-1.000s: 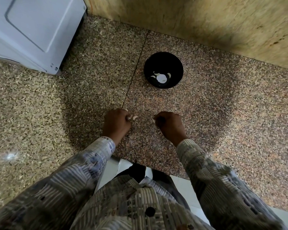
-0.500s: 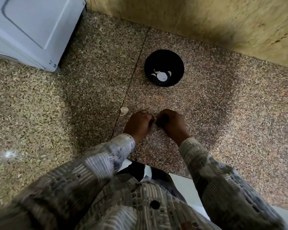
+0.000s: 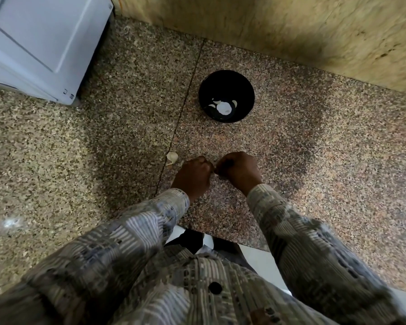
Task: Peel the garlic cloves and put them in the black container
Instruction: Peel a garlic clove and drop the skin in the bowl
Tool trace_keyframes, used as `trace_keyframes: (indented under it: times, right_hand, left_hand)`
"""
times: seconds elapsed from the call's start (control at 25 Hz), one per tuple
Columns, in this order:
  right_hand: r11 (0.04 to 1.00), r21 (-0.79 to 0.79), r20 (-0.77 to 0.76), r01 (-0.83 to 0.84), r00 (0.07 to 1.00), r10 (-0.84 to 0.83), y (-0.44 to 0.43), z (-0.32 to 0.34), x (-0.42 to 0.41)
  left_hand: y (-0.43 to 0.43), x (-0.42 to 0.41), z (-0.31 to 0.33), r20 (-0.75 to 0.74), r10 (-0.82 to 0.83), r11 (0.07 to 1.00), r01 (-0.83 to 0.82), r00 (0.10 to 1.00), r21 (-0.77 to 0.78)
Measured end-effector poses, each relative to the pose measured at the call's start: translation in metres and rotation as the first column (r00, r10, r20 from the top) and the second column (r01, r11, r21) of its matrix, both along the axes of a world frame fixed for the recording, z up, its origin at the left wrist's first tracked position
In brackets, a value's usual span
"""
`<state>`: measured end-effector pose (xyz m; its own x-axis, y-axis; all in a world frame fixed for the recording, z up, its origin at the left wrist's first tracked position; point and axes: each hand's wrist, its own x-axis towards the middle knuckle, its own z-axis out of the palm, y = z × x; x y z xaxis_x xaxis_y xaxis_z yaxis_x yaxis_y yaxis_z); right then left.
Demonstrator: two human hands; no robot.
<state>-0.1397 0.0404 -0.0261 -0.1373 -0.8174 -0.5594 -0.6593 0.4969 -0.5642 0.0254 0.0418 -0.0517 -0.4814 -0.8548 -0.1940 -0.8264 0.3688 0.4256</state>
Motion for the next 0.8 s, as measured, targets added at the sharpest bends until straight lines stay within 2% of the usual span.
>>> trace_keyframes:
  times: [0.2,0.32,0.48,0.6,0.72,0.8]
  right_hand:
    - [0.999,-0.006,0.067,0.044,0.997,-0.043,0.005,-0.002,-0.001]
    - [0.998,-0.040,0.012,0.055,0.998,-0.055,0.006,-0.004,0.001]
    - [0.999,-0.036,0.031,-0.041,0.999,0.042,0.005,-0.002,-0.003]
    - [0.994,-0.099,-0.004,0.036,0.999,-0.036,0.007,0.002,0.002]
    - [0.992,-0.104,0.053,-0.070,0.996,0.075,0.015,0.002,-0.005]
    - [0.991,-0.086,0.116,-0.106,0.986,0.116,0.016,0.005,-0.015]
  left_hand:
    - [-0.003,0.000,-0.001,0.008,0.012,1.000,-0.012,1.000,0.014]
    - [-0.004,-0.001,0.000,-0.007,0.011,1.000,-0.011,1.000,0.021]
    - [-0.005,-0.001,-0.001,0.007,0.007,0.999,-0.007,1.000,0.033]
    - [-0.004,-0.001,0.000,0.001,0.009,0.999,-0.009,1.000,0.036]
    - [-0.003,-0.001,0.004,-0.018,0.015,0.999,-0.014,1.000,0.039]
    - [-0.002,-0.001,0.008,-0.090,0.043,0.997,-0.037,0.995,0.067]
